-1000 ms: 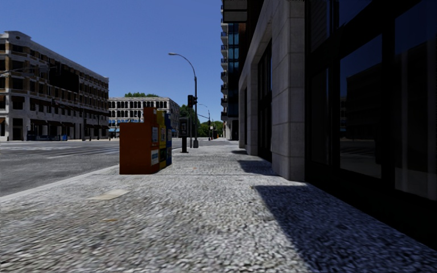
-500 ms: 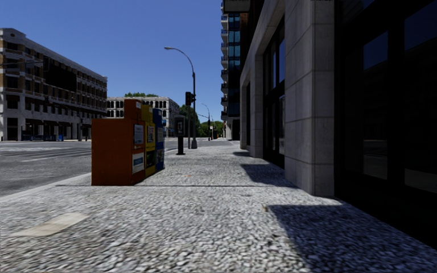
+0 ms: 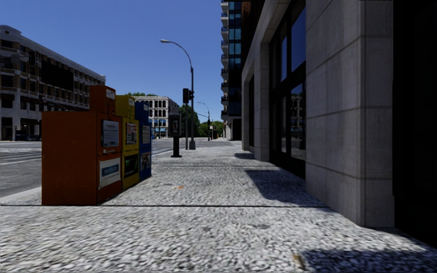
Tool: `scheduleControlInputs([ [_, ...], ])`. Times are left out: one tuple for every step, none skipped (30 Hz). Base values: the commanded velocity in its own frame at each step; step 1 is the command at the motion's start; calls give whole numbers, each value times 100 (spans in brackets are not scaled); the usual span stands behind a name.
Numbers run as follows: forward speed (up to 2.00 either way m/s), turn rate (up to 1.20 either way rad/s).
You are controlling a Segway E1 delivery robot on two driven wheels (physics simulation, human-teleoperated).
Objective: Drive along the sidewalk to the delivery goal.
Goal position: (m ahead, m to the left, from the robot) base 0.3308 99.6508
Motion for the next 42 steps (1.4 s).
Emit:
scheduleControlInputs([
  [200,0],
  [200,0],
  [200,0],
  [200,0],
  [200,0],
  [200,0],
  [200,0],
  [200,0],
  [200,0],
  [200,0],
  [200,0],
  [200,0],
  [200,0],
  [200,0],
  [200,0],
  [200,0],
  [200,0],
  [200,0],
  [200,0],
  [200,0],
  [200,0],
  [200,0],
  [200,0],
  [200,0],
  [200,0],
  [200,0],
  [200,0],
  [200,0],
  [200,0],
  [200,0],
  [200,0],
  [200,0],
  [200,0],
  [200,0],
  [200,0],
  [200,0],
  [200,0],
  [200,0],
  [200,0],
  [200,0],
  [200,0],
  [200,0],
])
